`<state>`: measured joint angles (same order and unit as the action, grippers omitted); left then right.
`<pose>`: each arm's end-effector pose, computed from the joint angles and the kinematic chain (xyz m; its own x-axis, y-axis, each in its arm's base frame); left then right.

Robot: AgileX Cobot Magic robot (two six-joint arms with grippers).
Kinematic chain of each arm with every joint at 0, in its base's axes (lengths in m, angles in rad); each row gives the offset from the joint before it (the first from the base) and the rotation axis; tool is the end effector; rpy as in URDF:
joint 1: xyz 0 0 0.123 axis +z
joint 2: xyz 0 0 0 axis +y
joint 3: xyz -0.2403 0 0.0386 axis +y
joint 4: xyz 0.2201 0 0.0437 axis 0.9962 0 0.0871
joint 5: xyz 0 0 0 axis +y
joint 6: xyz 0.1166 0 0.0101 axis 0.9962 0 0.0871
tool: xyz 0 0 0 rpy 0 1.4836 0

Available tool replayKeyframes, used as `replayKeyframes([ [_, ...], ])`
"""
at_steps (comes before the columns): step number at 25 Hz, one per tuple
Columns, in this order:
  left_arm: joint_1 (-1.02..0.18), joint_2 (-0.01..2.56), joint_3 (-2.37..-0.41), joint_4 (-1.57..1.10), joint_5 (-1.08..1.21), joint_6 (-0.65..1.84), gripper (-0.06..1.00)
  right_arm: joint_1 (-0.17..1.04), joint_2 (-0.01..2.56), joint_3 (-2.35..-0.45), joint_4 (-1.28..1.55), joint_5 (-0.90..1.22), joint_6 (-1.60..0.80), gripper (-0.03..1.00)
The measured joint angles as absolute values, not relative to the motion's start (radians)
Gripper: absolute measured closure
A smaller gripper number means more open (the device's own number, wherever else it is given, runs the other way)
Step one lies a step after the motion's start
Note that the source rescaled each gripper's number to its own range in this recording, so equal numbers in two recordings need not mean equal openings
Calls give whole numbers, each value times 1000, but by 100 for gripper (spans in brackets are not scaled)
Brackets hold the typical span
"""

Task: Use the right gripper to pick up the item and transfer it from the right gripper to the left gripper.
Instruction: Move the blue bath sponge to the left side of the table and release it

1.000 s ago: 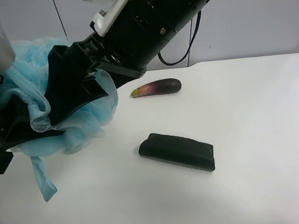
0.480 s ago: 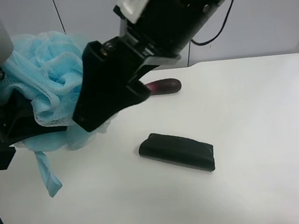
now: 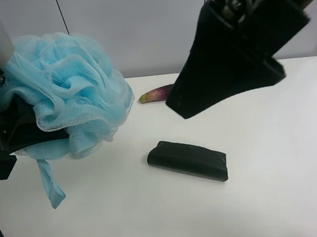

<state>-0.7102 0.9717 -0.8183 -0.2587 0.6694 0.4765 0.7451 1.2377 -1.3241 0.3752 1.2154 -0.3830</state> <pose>0.1452 -0.1493 0.2766 -0.2840 0.5939 -0.7528 0.8414 0.5308 0.1013 0.1426 0.1862 0.3317 -0.4185 -0.6982 -0.5809 -0.8989 0.4097 0.1551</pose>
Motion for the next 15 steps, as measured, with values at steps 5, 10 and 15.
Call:
replayKeyframes([
  [5,-710,972,-818,-260,669,477,90,745,1090,-1207,293,1215,-319,-3],
  [10,-710,972,-818,-260,669,477,90,745,891,-957,220,1217,-252,-3],
  [15,-710,972,-818,-260,669,477,90,745,704,-773,169,1187,-166,-3],
])
